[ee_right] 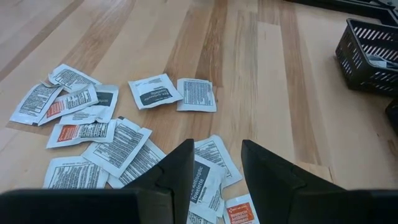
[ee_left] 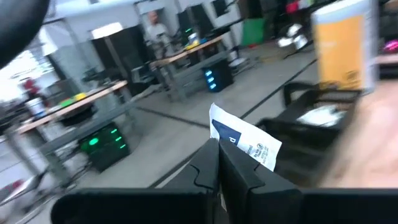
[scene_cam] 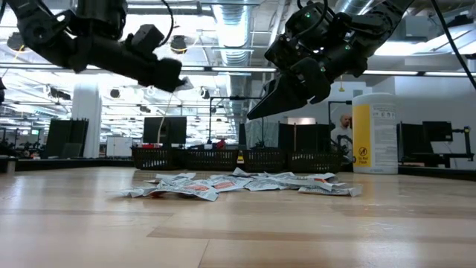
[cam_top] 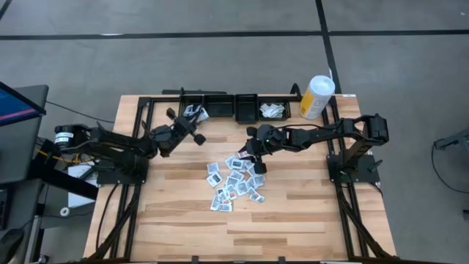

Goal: Pick & Place First Aid Supplies
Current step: Put the blue alcohol pad into the left black bin

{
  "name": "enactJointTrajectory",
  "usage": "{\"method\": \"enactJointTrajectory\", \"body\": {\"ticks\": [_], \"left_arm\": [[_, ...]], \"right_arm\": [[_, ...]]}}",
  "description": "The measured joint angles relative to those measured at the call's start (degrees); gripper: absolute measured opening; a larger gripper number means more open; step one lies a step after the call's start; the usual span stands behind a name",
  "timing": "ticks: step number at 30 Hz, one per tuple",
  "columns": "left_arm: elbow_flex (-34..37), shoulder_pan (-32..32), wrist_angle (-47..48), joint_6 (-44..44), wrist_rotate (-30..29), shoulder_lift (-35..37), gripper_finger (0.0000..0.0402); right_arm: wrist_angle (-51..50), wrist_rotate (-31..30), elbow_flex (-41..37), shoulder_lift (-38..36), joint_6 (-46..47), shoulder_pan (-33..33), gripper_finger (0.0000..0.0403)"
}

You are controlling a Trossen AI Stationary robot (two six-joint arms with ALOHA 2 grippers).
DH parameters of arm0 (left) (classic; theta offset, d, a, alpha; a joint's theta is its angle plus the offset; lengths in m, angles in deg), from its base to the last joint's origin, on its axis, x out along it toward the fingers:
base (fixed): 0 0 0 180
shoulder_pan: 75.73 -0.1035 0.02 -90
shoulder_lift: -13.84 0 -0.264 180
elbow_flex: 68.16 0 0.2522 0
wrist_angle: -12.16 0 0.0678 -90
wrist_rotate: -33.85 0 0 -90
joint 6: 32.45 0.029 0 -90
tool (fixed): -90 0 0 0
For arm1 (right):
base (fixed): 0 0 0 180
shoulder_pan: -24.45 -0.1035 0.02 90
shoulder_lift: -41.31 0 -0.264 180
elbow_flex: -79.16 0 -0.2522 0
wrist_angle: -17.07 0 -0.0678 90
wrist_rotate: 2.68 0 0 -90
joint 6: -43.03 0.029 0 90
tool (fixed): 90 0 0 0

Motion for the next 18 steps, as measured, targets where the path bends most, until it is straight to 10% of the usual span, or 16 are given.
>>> {"method": "enactJointTrajectory", "body": {"ticks": [7, 18], "left_arm": [[0.0, -12.0, 7.1, -2.7, 1.0, 0.0, 0.001], [0.0, -27.7, 17.3, -16.9, 24.0, -2.6, 0.0009]], "right_arm": [[0.0, 0.0, 0.0, 0.0, -0.4, 0.1, 0.0129], [0.0, 0.0, 0.0, 0.0, -1.4, 0.1, 0.0129]]}}
